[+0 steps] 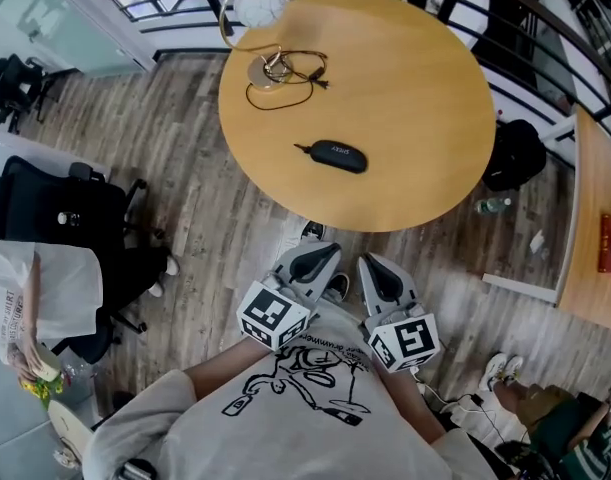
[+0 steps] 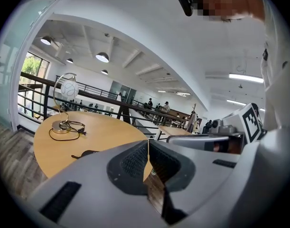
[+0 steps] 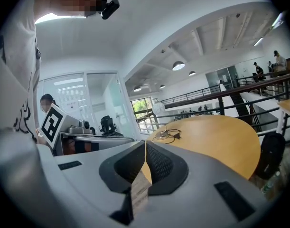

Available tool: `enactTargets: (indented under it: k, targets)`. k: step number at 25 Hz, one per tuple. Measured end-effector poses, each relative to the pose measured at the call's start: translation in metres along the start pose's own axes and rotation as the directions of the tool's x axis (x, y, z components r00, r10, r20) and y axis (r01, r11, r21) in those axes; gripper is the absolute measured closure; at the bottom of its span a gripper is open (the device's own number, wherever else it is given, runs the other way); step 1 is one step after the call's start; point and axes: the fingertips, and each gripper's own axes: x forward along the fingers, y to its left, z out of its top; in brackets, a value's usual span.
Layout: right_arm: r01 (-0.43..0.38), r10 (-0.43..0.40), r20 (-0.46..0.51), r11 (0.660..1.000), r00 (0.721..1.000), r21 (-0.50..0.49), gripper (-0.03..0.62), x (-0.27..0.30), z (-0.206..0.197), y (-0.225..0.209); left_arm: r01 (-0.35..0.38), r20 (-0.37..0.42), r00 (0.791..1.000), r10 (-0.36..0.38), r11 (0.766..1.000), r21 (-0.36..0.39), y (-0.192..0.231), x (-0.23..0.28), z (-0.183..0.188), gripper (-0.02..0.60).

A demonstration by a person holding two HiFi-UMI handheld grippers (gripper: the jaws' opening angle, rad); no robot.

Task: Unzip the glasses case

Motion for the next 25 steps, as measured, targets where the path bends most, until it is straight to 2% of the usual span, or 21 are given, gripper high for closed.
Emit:
enactTargets:
  k: [15, 25]
  targets:
    - [0.047, -0.049, -0.027, 0.997, 0.998, -0.061, 0.571, 0.151, 0.079, -0.053, 0.067, 0.030, 0.997, -0.067, 0.998, 0.014, 0.141, 0.071, 0.091, 0.565]
    - [0.076, -0.078, -0.045, 0.996, 0.996, -0.055, 0.571, 0.212, 0.092, -0.066, 0.103, 0.008, 0.995, -0.103, 0.995, 0.002, 0.200, 0.091, 0.111, 0.565]
